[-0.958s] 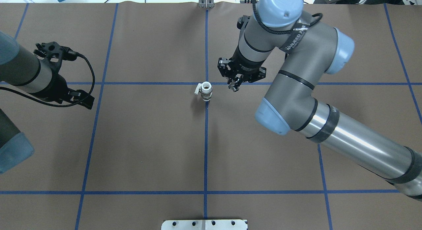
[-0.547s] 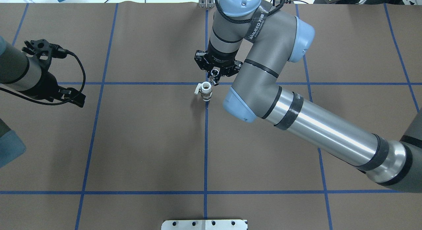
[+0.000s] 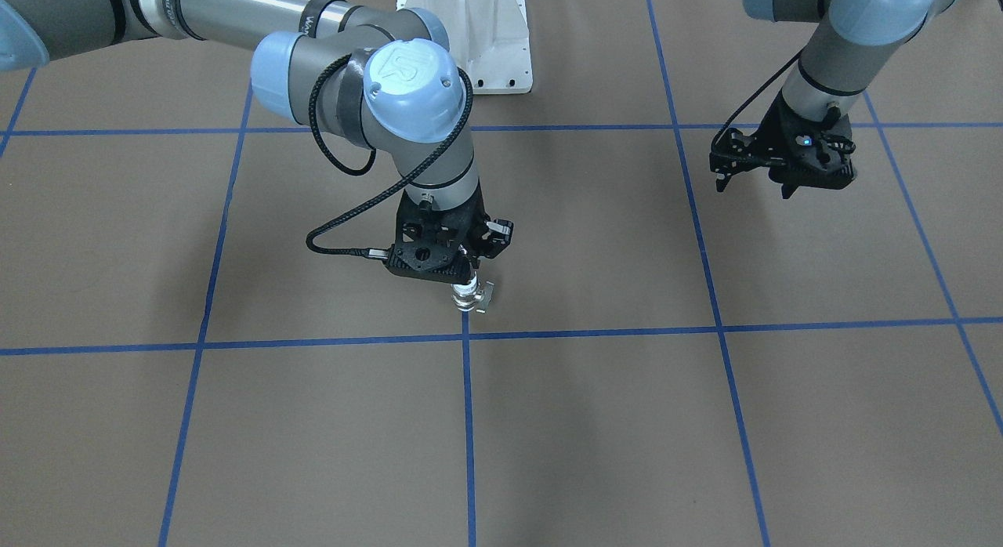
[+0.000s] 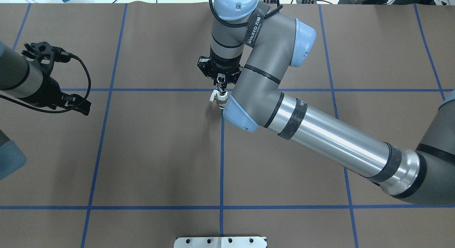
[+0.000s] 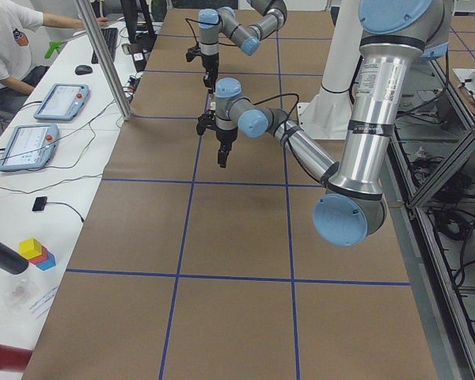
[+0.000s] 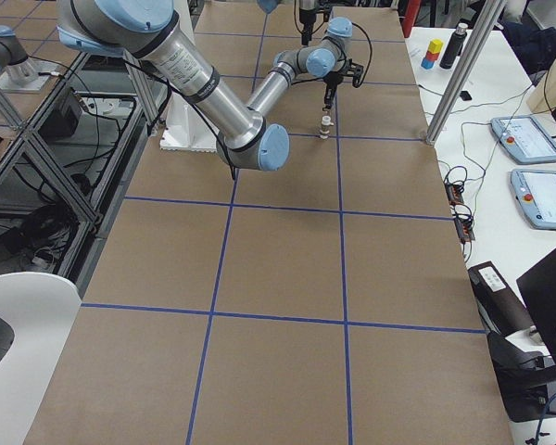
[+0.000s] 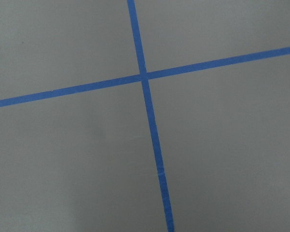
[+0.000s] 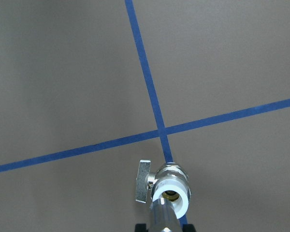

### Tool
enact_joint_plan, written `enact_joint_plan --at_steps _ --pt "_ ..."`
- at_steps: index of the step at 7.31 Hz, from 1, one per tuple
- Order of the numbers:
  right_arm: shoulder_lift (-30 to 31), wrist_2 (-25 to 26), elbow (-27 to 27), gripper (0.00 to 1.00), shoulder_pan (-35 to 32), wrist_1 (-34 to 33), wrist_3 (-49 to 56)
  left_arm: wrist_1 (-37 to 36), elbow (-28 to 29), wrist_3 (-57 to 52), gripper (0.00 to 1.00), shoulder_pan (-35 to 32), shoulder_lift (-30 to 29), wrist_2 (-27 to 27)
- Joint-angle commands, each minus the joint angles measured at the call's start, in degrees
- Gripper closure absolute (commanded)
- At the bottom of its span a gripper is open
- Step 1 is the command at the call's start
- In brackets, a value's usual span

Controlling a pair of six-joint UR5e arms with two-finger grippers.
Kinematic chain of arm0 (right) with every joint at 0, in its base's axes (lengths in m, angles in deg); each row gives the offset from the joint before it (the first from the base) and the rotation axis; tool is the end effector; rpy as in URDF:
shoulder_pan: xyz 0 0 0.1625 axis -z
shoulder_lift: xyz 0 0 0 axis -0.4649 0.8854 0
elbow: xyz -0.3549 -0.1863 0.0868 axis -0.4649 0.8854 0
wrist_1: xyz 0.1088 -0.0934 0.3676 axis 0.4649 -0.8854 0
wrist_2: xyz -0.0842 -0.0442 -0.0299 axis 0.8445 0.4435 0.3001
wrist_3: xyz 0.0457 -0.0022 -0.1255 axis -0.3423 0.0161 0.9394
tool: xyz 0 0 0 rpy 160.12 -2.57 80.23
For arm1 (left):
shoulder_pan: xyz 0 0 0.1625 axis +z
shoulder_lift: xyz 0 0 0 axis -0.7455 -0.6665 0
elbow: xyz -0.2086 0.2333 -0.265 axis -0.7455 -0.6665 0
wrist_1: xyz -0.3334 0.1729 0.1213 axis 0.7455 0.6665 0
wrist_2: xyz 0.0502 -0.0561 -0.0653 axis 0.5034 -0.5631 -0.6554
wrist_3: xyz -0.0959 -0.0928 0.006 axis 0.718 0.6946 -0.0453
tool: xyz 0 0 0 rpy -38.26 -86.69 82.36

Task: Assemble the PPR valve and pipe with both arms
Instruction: 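Lower the chrome fitting onto the top opening of the valve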

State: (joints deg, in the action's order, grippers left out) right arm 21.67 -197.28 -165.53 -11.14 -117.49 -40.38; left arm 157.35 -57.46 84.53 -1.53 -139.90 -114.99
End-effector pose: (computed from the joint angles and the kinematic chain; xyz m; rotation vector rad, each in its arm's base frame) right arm -0.5422 -0.5291 0.1421 -0.0771 -0.8736 0.2362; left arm 0.2810 -0.4397 0.3836 0.1468 0.7615 0.1343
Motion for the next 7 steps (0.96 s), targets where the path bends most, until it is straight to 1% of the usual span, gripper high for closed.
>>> enact_joint_plan --at_steps 1,7 --pt "0.1 0.2 0.0 1.0 0.2 0.0 -0.1 0.0 0.0 0.0 0.01 0.0 0.1 0.0" --pt "0.1 0.3 1.2 1.0 0.6 0.1 0.0 0.0 0.1 0.4 0.01 0.1 0.0 0.0"
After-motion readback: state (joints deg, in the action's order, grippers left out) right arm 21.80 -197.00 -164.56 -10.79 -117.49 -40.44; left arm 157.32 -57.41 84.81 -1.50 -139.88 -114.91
